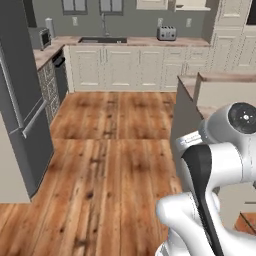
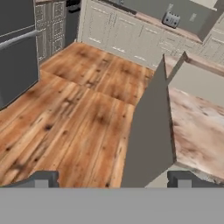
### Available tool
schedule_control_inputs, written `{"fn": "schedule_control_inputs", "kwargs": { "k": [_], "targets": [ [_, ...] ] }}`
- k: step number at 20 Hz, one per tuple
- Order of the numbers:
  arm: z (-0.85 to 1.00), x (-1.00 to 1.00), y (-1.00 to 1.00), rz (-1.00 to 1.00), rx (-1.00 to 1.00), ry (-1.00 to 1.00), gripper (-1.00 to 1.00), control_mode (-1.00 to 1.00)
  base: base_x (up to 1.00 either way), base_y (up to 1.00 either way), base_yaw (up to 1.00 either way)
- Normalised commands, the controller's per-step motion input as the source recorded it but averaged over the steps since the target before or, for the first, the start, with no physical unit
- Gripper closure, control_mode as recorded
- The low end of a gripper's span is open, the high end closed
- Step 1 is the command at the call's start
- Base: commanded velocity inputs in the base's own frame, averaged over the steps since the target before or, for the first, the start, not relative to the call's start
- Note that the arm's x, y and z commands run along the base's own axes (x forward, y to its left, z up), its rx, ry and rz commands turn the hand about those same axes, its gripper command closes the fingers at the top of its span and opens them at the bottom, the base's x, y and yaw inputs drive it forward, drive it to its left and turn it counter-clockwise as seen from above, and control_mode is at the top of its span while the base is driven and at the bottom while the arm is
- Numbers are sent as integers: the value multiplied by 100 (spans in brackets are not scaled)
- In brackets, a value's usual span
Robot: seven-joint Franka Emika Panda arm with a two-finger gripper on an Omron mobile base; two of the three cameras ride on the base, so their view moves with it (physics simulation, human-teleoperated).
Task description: Take the smaller bowl and place it next to the appetizer plate on the dining counter , and place the larger bowl next to the plate with cooked food.
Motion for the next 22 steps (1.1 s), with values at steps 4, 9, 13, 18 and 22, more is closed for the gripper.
{"fn": "schedule_control_inputs", "kwargs": {
  "k": [4, 9, 13, 18, 22],
  "targets": [
    [0, 0, 0, 0, 0, 0, -100, 100, 100, 46, 0],
    [0, 0, 0, 0, 0, 0, -100, 100, 100, 1, -7],
    [0, 0, 0, 0, 0, 0, -100, 100, 100, 0, -12],
    [0, 0, 0, 0, 0, 0, -100, 100, 100, 0, -10],
    [0, 0, 0, 0, 0, 0, -100, 100, 100, 0, -6]
  ]
}}
